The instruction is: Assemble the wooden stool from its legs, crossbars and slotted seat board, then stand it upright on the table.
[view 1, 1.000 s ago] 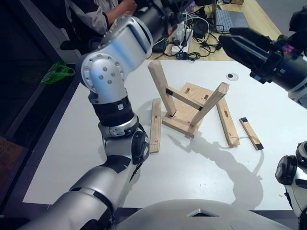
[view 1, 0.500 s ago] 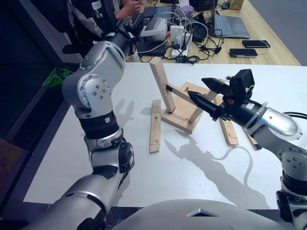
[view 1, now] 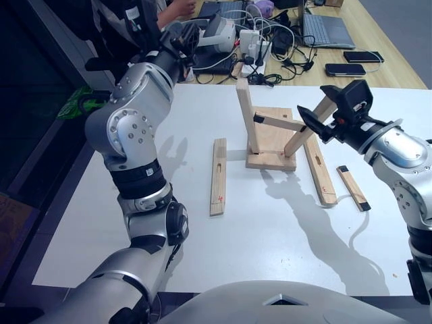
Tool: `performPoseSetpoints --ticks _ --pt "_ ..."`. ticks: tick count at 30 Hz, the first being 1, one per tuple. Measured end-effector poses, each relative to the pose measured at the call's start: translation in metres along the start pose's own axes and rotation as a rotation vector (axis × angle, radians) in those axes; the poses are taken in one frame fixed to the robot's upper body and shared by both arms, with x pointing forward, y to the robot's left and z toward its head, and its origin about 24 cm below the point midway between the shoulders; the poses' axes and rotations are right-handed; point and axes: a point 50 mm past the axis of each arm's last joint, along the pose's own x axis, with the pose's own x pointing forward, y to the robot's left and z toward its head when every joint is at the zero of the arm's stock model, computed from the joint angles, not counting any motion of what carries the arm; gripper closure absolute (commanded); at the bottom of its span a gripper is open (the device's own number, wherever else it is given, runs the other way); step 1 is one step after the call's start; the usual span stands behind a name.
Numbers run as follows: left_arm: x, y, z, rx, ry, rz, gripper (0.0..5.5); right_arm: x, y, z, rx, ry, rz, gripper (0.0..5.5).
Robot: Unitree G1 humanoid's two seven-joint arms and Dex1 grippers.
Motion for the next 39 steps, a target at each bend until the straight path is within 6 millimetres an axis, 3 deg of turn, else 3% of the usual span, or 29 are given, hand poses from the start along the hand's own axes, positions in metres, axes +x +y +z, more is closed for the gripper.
performPoseSetpoints --ticks 5,11,14,16,21,24,28,31,33,35,39 --pt "0.0 0.0 0.0 -0.001 -0.001 -0.003 3.02 0.01 -0.01 0.013 -0.099 -0.065 -0.053 2.35" --pt "0.0 -0.002 -0.005 0.002 0.014 -0.013 3.02 0.038 0.028 0.041 0.4 -0.225 -0.039 2.35" --pt "0.0 -0.005 -0.007 0.002 0.02 -0.02 3.02 0.056 0.032 0.017 0.501 -0.067 -0.181 2.35" --pt "0.0 -0.005 -0.007 0.004 0.022 -0.024 3.02 0.063 0.045 -0.037 0.43 0.238 -0.146 2.35" --pt "0.002 -0.009 -0.01 0.006 0.026 -0.036 3.02 0.071 0.045 -0.041 0.168 0.288 -0.1 2.35" --pt "0.002 -0.01 -0.01 0.005 0.026 -0.038 3.02 0.071 0.045 -0.041 0.11 0.274 -0.09 2.35" --pt "0.003 -0.011 -0.011 0.0 0.029 -0.043 3.02 0.071 0.044 -0.041 0.109 0.244 -0.087 2.35" --pt "0.006 -0.02 -0.013 -0.022 0.034 -0.072 3.02 0.069 0.041 -0.041 0.29 0.196 -0.12 2.35" --pt "0.01 -0.034 0.004 -0.064 -0.029 -0.148 3.02 0.068 0.04 -0.033 0.522 0.106 -0.118 2.35" --pt "0.011 -0.044 0.021 -0.078 -0.092 -0.217 3.02 0.063 0.031 -0.013 0.647 -0.035 -0.131 2.35" --pt "0.011 -0.049 0.027 -0.025 -0.11 -0.273 3.02 0.047 0.003 0.043 0.693 -0.35 -0.163 2.35"
